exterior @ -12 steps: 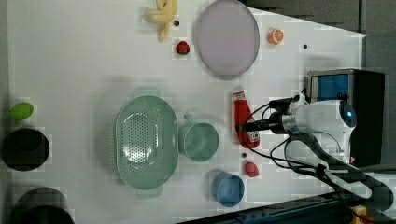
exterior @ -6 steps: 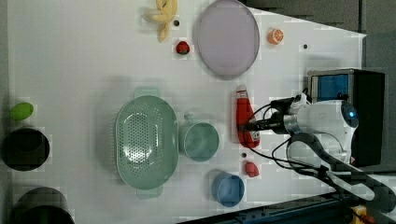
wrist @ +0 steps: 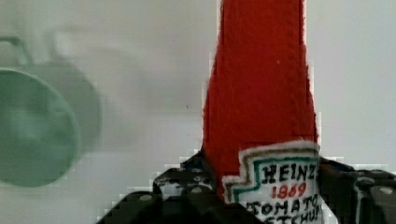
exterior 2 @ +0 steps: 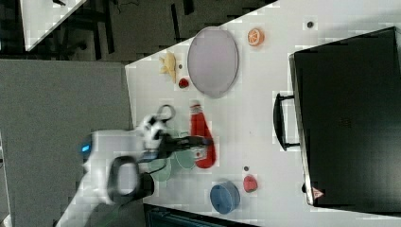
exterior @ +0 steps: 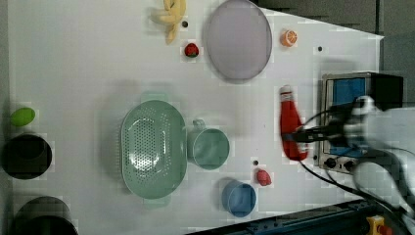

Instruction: Pick Ketchup from the table and place it in strainer.

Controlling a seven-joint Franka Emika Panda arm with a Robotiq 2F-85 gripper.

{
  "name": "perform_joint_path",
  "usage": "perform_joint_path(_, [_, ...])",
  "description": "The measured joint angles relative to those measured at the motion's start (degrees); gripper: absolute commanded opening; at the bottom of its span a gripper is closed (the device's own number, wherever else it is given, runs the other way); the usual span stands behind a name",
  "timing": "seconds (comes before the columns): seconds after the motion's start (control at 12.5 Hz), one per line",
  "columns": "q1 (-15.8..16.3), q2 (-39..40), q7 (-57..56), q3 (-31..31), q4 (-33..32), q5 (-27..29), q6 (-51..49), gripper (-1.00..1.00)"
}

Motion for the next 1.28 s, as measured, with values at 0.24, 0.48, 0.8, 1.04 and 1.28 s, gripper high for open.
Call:
perform_joint_path(0.24, [0.4, -11.3, 0.8, 1.7, 2.8, 0.6, -5.1, 0.24])
perform_joint_path(0.48, [1.6, -12.5, 3.9, 6.6, 5.7, 0.5, -5.9, 0.24])
perform_joint_path(0.8, [4.0, -6.7, 16.7, 16.4, 6.2, 4.1, -7.1, 0.24])
perform_joint_path(1.04, [4.9, -1.0, 26.0, 23.9, 5.9, 4.6, -1.5, 0.24])
perform_joint_path(1.28, [5.3, 4.4, 33.9, 29.1, 5.9, 4.8, 7.6, 0.24])
